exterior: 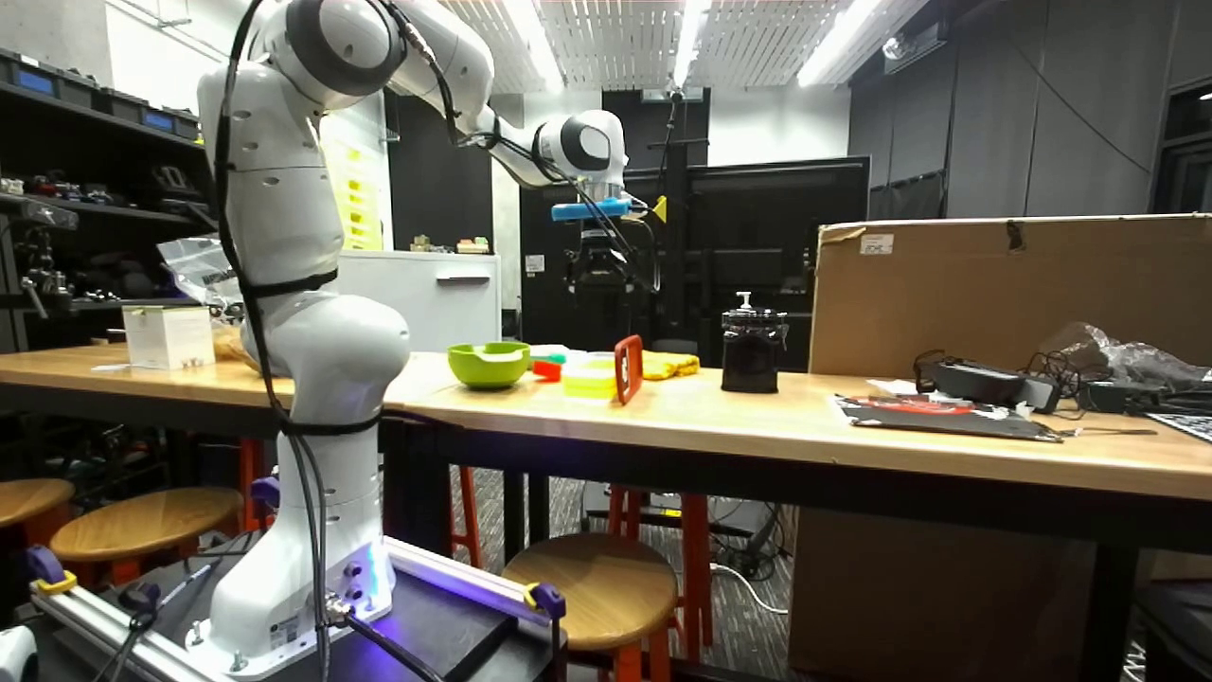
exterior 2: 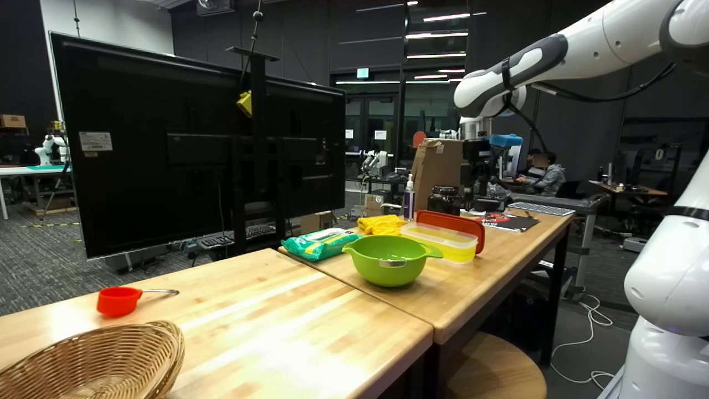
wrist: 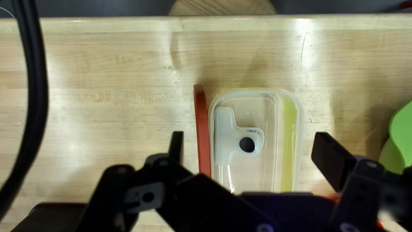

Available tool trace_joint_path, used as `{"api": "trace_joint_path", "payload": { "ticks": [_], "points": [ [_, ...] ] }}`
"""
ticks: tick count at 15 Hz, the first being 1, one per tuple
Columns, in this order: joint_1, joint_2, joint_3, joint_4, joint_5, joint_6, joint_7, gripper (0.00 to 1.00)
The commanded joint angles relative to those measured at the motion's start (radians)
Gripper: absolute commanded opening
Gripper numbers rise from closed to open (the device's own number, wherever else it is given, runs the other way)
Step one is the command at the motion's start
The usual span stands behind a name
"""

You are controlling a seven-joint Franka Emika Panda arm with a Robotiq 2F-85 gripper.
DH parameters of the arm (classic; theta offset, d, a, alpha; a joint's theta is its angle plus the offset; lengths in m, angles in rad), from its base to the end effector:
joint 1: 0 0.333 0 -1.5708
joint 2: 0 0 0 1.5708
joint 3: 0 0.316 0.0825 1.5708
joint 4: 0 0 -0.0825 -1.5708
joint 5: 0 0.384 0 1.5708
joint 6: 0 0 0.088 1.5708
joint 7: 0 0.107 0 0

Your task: Close the lunchbox using the red lid

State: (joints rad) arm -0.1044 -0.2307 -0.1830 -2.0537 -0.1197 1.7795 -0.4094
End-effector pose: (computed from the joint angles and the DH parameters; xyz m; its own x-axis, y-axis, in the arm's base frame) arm 0.4602 -0.1530 0.5310 0.9856 0.1525 -0.0731 0.1563 -0.9865 0.0490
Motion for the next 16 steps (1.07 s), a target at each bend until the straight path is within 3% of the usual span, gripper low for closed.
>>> {"api": "trace_joint_path", "payload": {
  "ticks": [1, 9, 16],
  "points": [
    [-0.001, 0.001, 0.001, 0.003, 0.001, -0.003, -0.001, 1.0],
    [-0.006, 0.049, -0.006, 0.016, -0.008, 0.008, -0.065, 1.0],
    [-0.007, 0.09, -0.03, 0.04, 0.033, 0.046, -0.218, 1.0]
  ]
}}
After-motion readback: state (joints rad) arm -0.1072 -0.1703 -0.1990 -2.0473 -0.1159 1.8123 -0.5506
